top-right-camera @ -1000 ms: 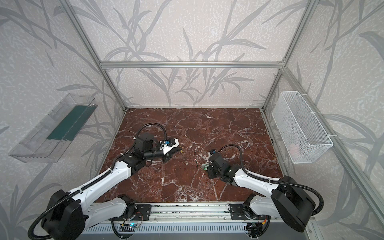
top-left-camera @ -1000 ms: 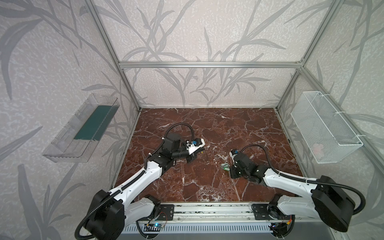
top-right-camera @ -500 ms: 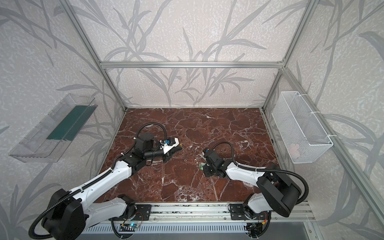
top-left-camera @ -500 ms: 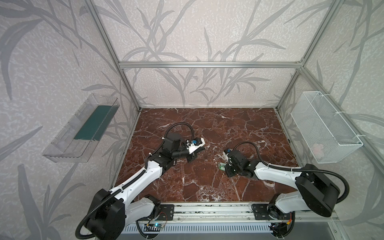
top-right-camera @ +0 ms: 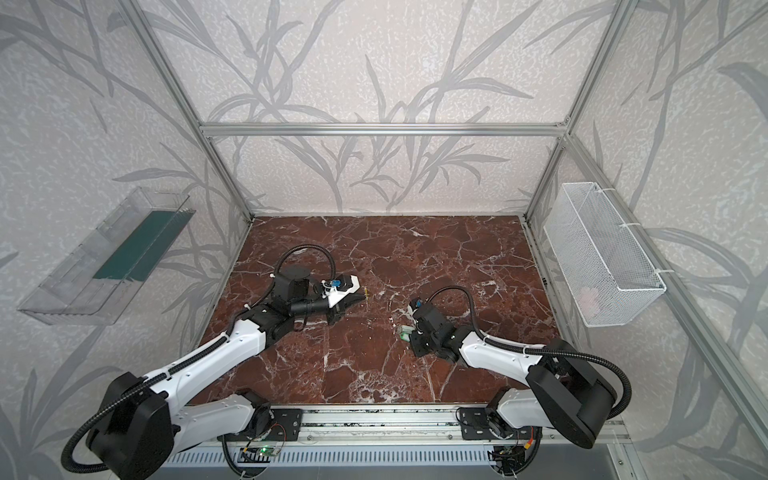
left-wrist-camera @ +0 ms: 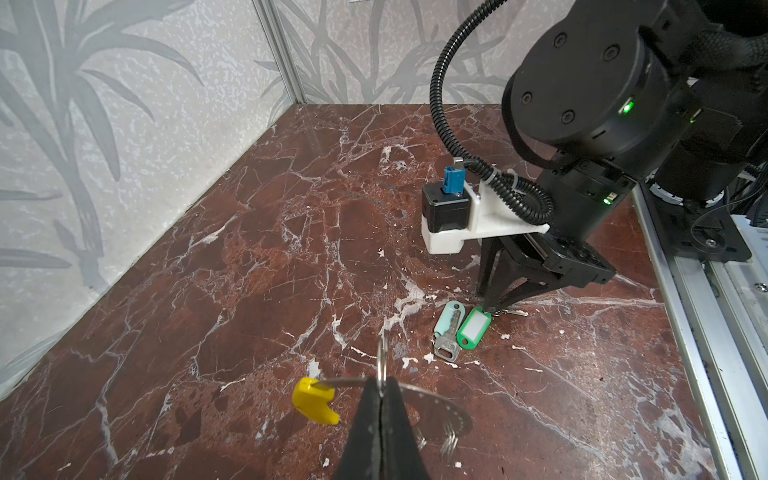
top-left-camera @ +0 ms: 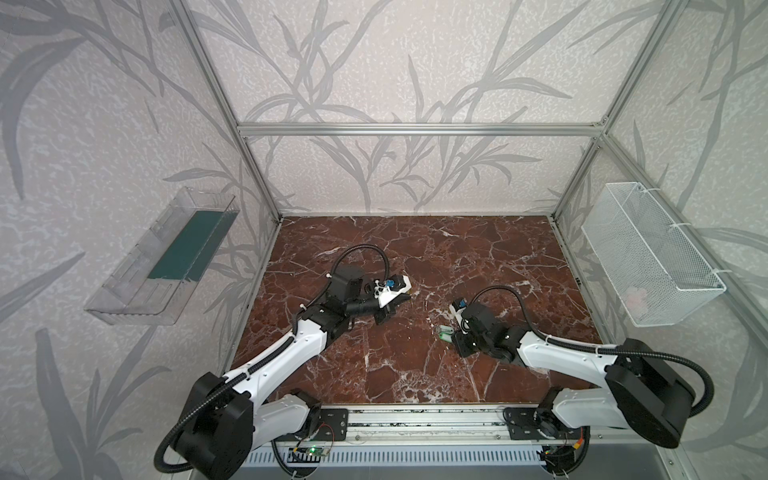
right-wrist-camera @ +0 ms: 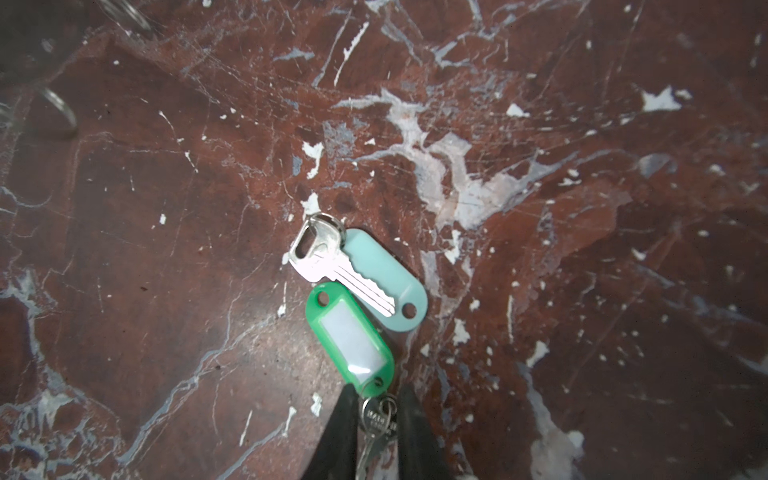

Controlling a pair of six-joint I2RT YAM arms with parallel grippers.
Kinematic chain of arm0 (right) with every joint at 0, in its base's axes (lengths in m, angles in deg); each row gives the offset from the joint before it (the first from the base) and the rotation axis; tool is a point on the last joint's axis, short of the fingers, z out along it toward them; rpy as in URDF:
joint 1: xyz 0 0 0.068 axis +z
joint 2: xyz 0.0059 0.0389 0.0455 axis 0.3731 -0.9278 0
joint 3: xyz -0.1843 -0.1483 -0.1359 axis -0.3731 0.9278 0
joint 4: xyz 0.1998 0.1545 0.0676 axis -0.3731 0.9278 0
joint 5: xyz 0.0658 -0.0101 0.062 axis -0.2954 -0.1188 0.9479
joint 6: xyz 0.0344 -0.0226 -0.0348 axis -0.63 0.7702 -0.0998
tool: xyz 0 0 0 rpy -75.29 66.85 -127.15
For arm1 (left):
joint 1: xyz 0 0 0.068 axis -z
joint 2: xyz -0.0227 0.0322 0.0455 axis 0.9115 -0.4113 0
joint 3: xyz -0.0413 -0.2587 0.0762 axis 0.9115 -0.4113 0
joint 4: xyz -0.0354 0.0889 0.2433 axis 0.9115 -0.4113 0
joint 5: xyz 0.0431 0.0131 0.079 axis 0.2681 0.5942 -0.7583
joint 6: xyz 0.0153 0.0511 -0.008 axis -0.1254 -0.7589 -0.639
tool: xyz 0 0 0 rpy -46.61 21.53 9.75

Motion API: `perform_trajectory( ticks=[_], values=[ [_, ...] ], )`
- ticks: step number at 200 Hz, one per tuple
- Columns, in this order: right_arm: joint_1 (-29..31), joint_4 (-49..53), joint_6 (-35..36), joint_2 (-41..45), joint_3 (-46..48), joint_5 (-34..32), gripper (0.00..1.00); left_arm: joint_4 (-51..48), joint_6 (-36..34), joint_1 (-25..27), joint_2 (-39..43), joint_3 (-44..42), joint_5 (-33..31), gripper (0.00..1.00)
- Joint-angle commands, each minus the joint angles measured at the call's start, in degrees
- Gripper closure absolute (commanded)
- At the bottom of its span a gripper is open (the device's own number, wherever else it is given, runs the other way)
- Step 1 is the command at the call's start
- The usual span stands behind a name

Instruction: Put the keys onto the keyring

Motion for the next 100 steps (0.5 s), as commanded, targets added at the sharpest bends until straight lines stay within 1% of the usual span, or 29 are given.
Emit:
perform_trajectory(
  ticks=[1,31,56,100],
  values=[
    [-0.1,0.6,1.5,0.1,0.1,0.8,0.8,2.3,0.2,0.1,-0.4,2.2,1.3,1.0],
    [-0.1,0.7,2.4,-0.5,-0.5,1.1,0.79,2.3,0.2,0.1,-0.5,2.4,1.2,1.0],
    [0.1,2.1,3.8,0.2,-0.9,1.2,0.76,2.4,0.3,0.2,-0.6,2.4,1.0,1.0],
    [0.4,4.0,5.5,-1.6,-2.0,1.1,0.76,2.8,0.5,0.1,-1.0,2.4,1.0,1.0]
  ],
)
